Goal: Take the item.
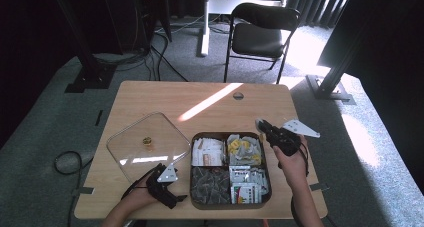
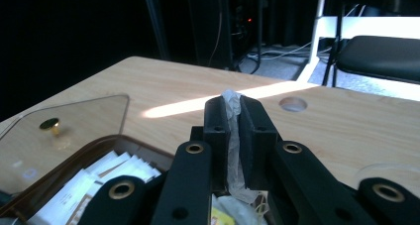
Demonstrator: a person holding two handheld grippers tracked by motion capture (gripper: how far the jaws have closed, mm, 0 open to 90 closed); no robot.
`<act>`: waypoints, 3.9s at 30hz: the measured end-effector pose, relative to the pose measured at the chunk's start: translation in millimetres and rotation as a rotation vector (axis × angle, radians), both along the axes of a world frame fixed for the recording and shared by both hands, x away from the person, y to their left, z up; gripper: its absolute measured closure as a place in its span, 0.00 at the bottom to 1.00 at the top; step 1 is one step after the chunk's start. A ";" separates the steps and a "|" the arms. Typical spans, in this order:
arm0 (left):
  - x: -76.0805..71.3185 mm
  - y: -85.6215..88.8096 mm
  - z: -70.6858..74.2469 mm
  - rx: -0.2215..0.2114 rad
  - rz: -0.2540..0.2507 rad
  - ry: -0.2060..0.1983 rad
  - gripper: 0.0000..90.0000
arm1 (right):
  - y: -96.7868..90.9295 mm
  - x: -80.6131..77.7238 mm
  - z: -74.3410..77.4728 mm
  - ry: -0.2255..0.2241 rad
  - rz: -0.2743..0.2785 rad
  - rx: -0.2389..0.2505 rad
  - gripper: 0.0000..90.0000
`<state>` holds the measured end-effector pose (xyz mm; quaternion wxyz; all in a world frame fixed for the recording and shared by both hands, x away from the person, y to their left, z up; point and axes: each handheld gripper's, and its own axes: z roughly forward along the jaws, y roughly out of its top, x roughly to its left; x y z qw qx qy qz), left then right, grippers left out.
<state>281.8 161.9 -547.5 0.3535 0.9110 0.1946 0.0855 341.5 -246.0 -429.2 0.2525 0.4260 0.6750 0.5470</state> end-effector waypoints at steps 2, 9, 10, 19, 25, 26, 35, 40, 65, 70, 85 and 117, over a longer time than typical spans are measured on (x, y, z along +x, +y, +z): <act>0.0 0.0 0.0 0.000 0.000 0.000 0.00 | -3.4 1.2 2.1 -0.002 -0.009 0.001 0.92; 0.0 0.1 0.2 0.002 -0.001 0.001 0.00 | -14.1 3.6 7.6 -0.009 -0.036 0.006 0.92; 0.0 0.1 0.2 0.002 -0.001 0.001 0.00 | -15.6 4.1 8.7 -0.013 -0.041 0.004 0.92; -0.1 0.0 -0.1 -0.001 0.000 0.002 0.00 | -31.0 10.8 19.2 -0.024 -0.074 0.017 0.92; -0.2 -0.3 0.0 -0.001 0.003 0.002 0.00 | -38.3 15.1 22.7 -0.030 -0.094 0.015 0.92; -0.2 -0.2 0.1 0.000 0.003 0.002 0.00 | -40.1 16.1 23.5 -0.029 -0.099 0.017 0.92; 1.1 1.1 0.4 -0.010 0.001 0.013 0.00 | -50.6 24.7 23.2 -0.026 -0.132 0.008 0.92; -0.1 -0.3 0.0 0.000 0.003 0.002 0.00 | -55.4 30.4 21.0 -0.021 -0.146 0.011 0.92; -0.1 -0.3 0.0 0.000 0.003 0.002 0.00 | -67.2 56.2 -15.5 0.085 -0.193 0.025 0.90; -0.2 -0.4 0.1 0.001 0.004 0.002 0.00 | -70.6 58.6 -29.1 0.135 -0.197 0.048 0.79; -0.2 -0.4 0.1 0.001 0.004 0.002 0.00 | -72.5 38.4 -22.2 0.110 -0.154 0.042 0.60; -0.1 -0.4 0.1 0.001 0.004 0.001 0.00 | -71.4 -8.7 -48.8 0.127 -0.089 -0.025 0.31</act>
